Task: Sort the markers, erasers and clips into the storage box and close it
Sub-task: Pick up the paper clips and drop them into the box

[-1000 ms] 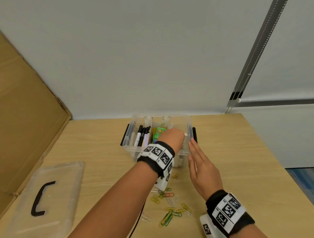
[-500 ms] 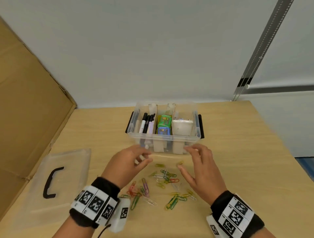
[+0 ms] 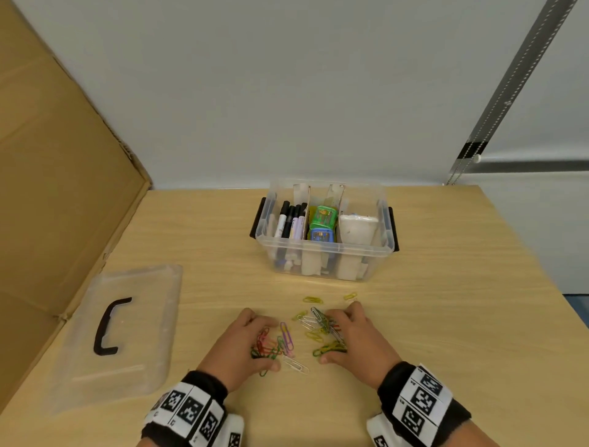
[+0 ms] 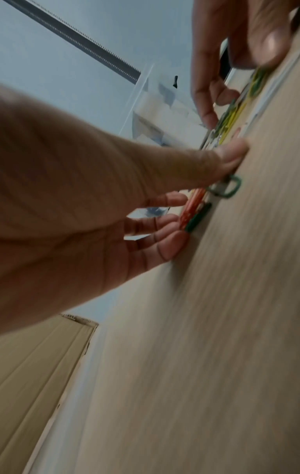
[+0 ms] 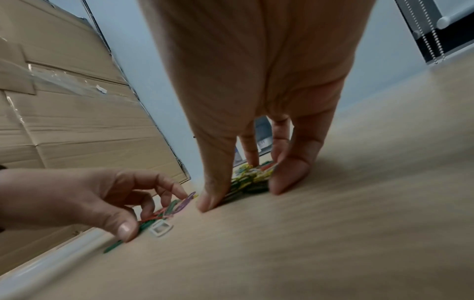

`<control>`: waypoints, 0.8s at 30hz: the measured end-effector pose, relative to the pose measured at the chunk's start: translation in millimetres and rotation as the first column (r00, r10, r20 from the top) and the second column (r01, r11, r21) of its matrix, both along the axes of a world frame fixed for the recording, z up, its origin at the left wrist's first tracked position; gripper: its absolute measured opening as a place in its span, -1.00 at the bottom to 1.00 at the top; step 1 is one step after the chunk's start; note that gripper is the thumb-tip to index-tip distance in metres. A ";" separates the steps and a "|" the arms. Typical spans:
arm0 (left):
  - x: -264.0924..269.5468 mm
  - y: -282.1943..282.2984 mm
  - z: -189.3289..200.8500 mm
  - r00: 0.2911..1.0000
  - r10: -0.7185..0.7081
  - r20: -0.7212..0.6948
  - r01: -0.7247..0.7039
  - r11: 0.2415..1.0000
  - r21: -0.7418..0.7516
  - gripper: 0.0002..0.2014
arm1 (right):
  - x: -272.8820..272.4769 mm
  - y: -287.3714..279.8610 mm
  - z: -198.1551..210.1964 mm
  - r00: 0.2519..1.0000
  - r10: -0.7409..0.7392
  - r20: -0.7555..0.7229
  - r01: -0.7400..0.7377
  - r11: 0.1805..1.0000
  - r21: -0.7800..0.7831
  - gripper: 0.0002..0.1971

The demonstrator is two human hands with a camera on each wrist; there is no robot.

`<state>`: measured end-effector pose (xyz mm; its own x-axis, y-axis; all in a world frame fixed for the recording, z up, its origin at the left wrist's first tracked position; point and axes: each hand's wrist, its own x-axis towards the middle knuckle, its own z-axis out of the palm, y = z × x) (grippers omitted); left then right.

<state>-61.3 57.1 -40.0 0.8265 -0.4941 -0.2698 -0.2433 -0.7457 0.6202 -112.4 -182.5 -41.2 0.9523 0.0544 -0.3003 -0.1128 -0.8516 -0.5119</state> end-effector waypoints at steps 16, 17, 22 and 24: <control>13.3 -41.1 19.4 0.918 -0.296 0.263 0.152 0.877 0.455 -0.66 | 20.1 38.7 14.5 0.982 0.175 0.070 -0.132 0.904 -0.407 -0.61; 13.0 -43.9 19.7 0.916 -0.308 0.256 0.153 0.861 0.485 -0.65 | 21.6 39.6 15.5 0.979 0.191 0.070 -0.144 0.894 -0.423 -0.61; 12.9 -50.1 20.6 0.914 -0.313 0.259 0.129 0.827 0.547 -0.65 | 28.3 38.2 15.6 0.968 0.237 0.083 -0.177 0.879 -0.443 -0.62; 13.4 -50.4 20.1 0.911 -0.310 0.271 0.118 0.826 0.551 -0.65 | 31.5 31.3 13.5 0.975 0.198 0.100 -0.145 0.911 -0.386 -0.64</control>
<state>-47.9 6.7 -19.9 0.8014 -0.5380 -0.2613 -0.5543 -0.8322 0.0134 -80.9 -151.3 -27.7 0.9710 0.1296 -0.2009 0.0997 -0.9833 -0.1522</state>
